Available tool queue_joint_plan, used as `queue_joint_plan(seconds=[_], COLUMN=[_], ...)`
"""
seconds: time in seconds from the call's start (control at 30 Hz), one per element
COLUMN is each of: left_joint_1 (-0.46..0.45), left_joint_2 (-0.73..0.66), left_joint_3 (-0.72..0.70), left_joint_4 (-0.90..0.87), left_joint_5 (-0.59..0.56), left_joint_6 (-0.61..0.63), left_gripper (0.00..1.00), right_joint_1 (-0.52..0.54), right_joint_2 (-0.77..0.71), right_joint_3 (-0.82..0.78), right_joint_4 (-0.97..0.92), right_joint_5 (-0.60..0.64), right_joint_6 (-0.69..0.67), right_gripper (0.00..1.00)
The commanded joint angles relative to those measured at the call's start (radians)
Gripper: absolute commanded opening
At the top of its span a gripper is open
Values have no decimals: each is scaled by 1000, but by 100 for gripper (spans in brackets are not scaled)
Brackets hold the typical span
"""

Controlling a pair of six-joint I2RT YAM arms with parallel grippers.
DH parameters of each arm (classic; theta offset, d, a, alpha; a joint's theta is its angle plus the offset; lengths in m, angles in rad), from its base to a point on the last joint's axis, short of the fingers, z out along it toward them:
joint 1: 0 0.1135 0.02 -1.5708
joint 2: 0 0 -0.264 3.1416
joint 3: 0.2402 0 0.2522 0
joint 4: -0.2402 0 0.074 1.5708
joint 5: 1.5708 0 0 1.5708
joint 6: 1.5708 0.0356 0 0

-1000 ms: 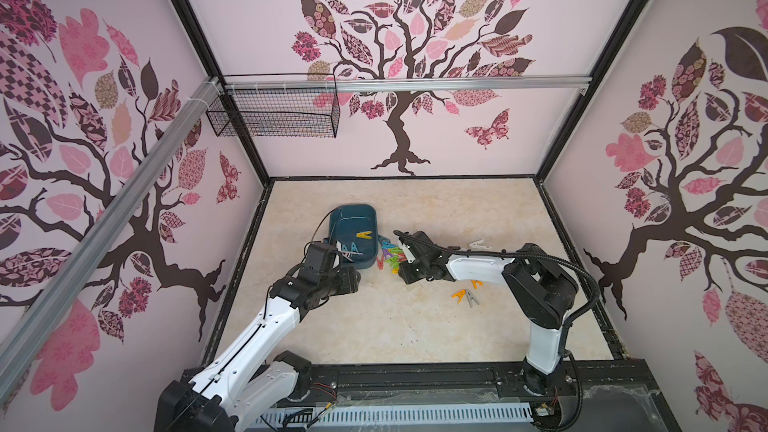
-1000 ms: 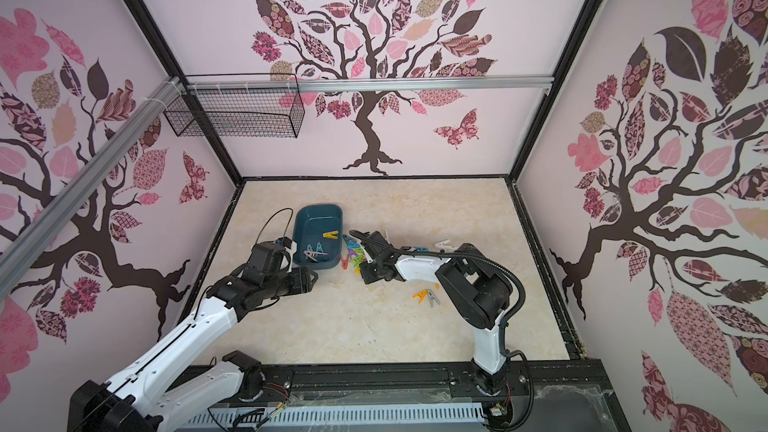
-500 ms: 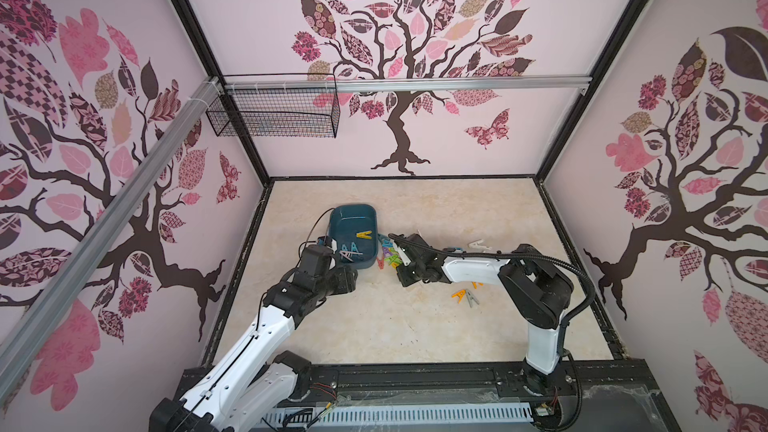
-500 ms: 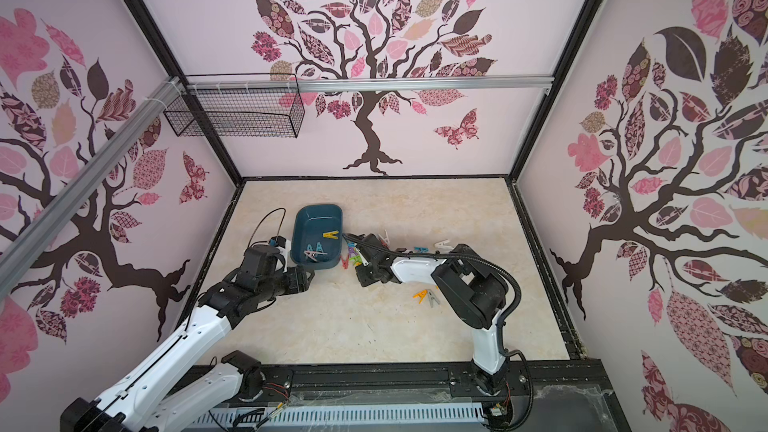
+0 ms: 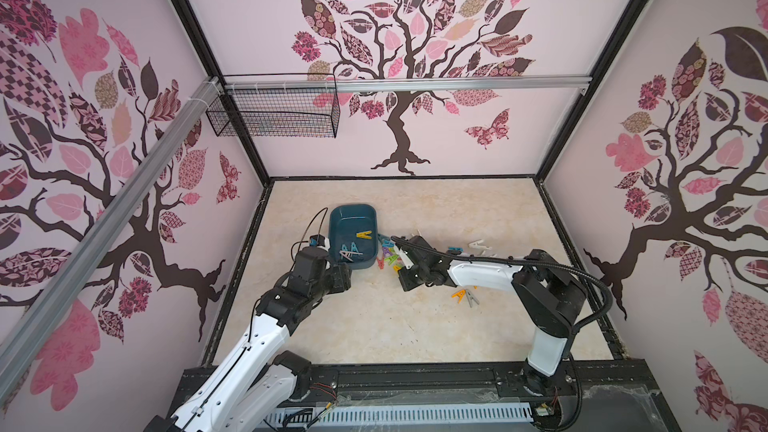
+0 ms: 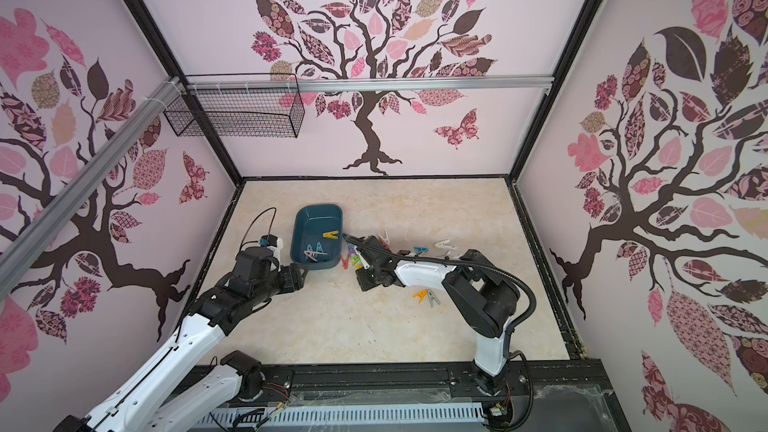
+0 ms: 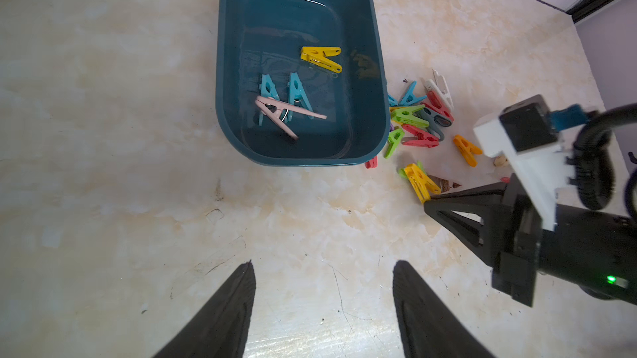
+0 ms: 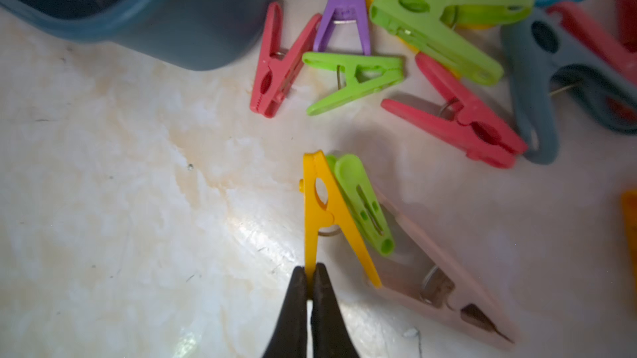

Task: Put the clothespins into the storage box
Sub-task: Pick up the clothespin from the center of the board, then place the clothespin in the storage box.

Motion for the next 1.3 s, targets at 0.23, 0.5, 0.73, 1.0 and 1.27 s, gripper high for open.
queue_joint_plan(seconds=[0.23, 0.5, 0.73, 1.0, 1.27], left_joint_1=[2, 56, 66, 59, -81], left_joint_2=[-25, -31, -36, -7, 54], left_joint_3=[-20, -29, -36, -37, -31], left_joint_4=[-23, -5, -8, 25, 88], left_joint_5=[-88, -34, -26, 2, -49], left_joint_6=[-16, -68, -54, -11, 24], left_gripper=[70, 74, 71, 68, 68], right_joint_1=[7, 7, 7, 5, 0], right_joint_2=[-37, 189, 291, 158, -88], right_joint_3=[150, 405, 575, 471, 126], right_joint_4=[56, 83, 17, 2, -70], right_joint_5=[-80, -129, -114, -40, 165], right_joint_6=[142, 192, 165, 130, 105], right_gripper=[6, 6, 26, 33, 34])
